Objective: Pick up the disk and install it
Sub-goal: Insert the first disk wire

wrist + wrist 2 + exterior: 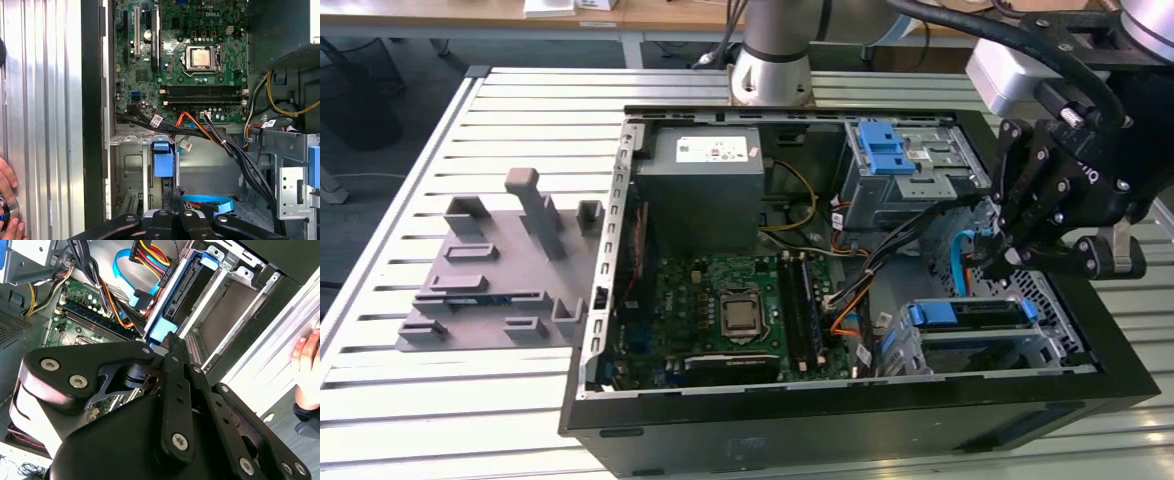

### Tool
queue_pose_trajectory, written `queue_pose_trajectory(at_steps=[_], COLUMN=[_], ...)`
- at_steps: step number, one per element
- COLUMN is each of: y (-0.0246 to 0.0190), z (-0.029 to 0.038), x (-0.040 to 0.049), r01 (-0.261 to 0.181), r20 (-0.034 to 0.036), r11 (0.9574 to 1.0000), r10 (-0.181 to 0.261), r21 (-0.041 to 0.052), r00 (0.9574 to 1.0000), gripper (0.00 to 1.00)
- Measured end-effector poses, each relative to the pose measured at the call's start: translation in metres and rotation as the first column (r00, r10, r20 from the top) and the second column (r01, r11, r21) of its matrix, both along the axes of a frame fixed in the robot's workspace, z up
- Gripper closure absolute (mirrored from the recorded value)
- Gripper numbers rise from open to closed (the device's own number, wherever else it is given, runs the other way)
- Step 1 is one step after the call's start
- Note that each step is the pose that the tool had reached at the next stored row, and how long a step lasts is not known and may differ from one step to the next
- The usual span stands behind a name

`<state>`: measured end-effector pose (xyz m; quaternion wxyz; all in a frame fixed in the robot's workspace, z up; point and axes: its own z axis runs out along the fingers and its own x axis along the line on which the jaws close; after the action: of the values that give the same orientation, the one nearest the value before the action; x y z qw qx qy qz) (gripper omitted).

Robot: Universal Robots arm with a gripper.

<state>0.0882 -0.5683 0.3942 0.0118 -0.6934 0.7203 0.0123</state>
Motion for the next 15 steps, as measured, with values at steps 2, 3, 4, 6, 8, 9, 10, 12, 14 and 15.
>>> queue_pose_trajectory(at_steps=[2,3,4,6,8,9,10,12,14,15], y=[0.0000,0.0000,0.0000,0.0001,0.0002,0.0002,0.0002,0.0002,0.0002,0.0002], z=[0.0000,-0.0003,-0.0006,-0.0012,-0.0025,-0.0034,-0.0043,-0.0070,-0.0088,-0.0088], x=[0.0001,0.0009,0.0022,0.0058,0.0092,0.0105,0.0114,0.0124,0.0125,0.0125], r01=[0.000,0.000,0.000,0.000,0.000,0.000,0.000,0.000,0.000,0.000], r20=[0.0000,0.0000,0.0000,-0.0001,-0.0001,-0.0002,-0.0002,-0.0002,-0.0002,-0.0002], r11=[1.0000,1.0000,1.0000,1.0000,1.0000,1.0000,1.0000,1.0000,1.0000,1.0000], r10=[0.000,0.000,0.000,0.000,0.000,0.000,0.000,0.000,0.000,0.000], r21=[0.0000,0.0002,0.0004,0.0000,0.0002,0.0002,-0.0001,0.0001,-0.0001,-0.0002], r00=[1.0000,1.0000,1.0000,1.0000,1.0000,1.0000,1.0000,1.0000,1.0000,1.0000], gripper=[0.89,0.89,0.89,0.89,0.89,0.89,0.89,0.89,0.89,0.89])
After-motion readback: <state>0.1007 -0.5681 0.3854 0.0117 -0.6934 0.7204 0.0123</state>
